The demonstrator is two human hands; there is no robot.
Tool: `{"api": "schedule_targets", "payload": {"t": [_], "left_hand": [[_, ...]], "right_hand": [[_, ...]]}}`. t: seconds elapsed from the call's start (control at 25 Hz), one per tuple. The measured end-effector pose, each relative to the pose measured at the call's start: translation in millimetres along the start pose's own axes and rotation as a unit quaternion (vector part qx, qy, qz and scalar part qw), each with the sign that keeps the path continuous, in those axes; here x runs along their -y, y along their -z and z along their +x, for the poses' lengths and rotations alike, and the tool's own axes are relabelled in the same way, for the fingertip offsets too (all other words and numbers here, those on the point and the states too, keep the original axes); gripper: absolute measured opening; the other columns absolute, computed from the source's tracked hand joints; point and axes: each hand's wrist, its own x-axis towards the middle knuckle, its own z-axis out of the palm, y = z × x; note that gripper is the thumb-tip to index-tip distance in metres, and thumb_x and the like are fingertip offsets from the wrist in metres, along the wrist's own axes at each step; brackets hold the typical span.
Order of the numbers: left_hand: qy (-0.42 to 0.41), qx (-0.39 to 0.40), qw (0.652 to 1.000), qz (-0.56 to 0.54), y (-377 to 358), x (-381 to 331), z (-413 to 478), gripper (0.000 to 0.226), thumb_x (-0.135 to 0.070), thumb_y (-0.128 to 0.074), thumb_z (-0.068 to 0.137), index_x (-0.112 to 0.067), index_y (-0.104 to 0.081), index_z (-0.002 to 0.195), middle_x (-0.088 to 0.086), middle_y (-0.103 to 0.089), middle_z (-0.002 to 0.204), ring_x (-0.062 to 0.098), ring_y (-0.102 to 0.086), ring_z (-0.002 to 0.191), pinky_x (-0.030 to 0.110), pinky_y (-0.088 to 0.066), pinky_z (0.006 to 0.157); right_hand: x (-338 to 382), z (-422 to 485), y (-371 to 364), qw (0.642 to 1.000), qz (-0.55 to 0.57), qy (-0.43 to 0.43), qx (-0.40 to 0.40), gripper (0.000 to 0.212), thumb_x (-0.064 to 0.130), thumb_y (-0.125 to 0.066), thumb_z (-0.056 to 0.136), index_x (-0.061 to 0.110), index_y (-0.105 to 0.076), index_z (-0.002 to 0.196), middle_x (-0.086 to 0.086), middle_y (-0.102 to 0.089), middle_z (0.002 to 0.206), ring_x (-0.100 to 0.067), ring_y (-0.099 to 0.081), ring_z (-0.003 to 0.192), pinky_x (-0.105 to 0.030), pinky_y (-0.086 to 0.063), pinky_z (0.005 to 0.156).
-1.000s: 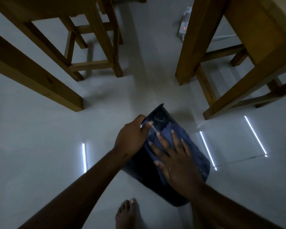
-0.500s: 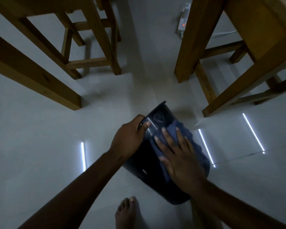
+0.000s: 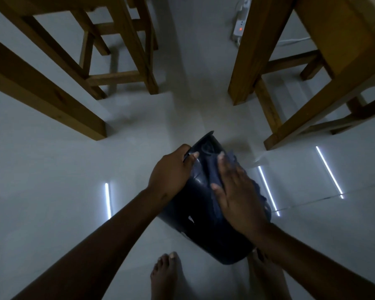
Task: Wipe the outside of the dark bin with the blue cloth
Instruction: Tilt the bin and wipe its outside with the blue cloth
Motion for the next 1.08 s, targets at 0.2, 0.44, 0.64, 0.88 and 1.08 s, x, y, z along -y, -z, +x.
{"api": "schedule_targets", "payload": {"t": [0.2, 0.44, 0.64, 0.88, 1.08], "left_hand": [[0.029, -0.02, 0.999, 0.027, -6, -2, -2, 0.029, -0.048, -0.038, 0.099, -0.025, -0.055, 0.096, 0.002, -0.071, 0.085, 0.024, -0.066, 0.079, 0.039, -0.054, 0.075], [0.035, 0.079, 0.99, -0.115, 7, 4, 2, 0.027, -0.041, -0.047, 0.098, -0.022, -0.059, 0.114, -0.001, -0.069, 0.106, 0.017, -0.066, 0.096, 0.033, -0.051, 0.085], [0.012, 0.038, 0.996, -0.081, 3, 5, -3, 0.027, -0.044, -0.044, 0.099, -0.023, -0.059, 0.108, -0.001, -0.07, 0.101, 0.018, -0.066, 0.092, 0.034, -0.052, 0.084], [0.024, 0.035, 0.996, -0.073, 1, 0, 4, 0.018, -0.044, -0.044, 0.099, -0.03, -0.054, 0.101, -0.012, -0.061, 0.087, 0.004, -0.059, 0.077, 0.018, -0.044, 0.068], [0.029, -0.011, 0.997, -0.068, -6, 0, 6, 0.034, -0.054, -0.046, 0.094, -0.024, -0.059, 0.099, -0.003, -0.071, 0.09, 0.017, -0.067, 0.08, 0.038, -0.056, 0.077]], "right_hand": [[4, -48, -11, 0.993, -0.1, 0.061, 0.026, 0.069, 0.054, -0.032, 0.092, 0.025, -0.012, 0.151, -0.001, -0.014, 0.16, -0.029, -0.009, 0.145, -0.053, -0.024, 0.111], [-12, 9, 8, 0.997, -0.072, 0.023, -0.002, 0.061, 0.051, -0.02, 0.098, 0.027, -0.01, 0.154, 0.002, -0.012, 0.162, -0.023, -0.007, 0.148, -0.048, -0.018, 0.117], [-1, -48, -10, 0.987, -0.14, 0.074, 0.016, 0.064, 0.048, -0.031, 0.094, 0.03, -0.013, 0.153, -0.003, -0.012, 0.162, -0.037, -0.008, 0.147, -0.06, -0.025, 0.11], [-17, 15, 13, 0.999, -0.047, -0.008, 0.006, 0.056, 0.051, -0.016, 0.099, 0.034, -0.007, 0.152, 0.0, -0.014, 0.162, -0.027, -0.016, 0.147, -0.054, -0.028, 0.113], [8, -34, -3, 0.992, -0.116, 0.052, -0.005, 0.058, 0.048, -0.024, 0.097, 0.032, -0.013, 0.152, 0.0, -0.013, 0.161, -0.032, -0.006, 0.148, -0.057, -0.021, 0.113]]}}
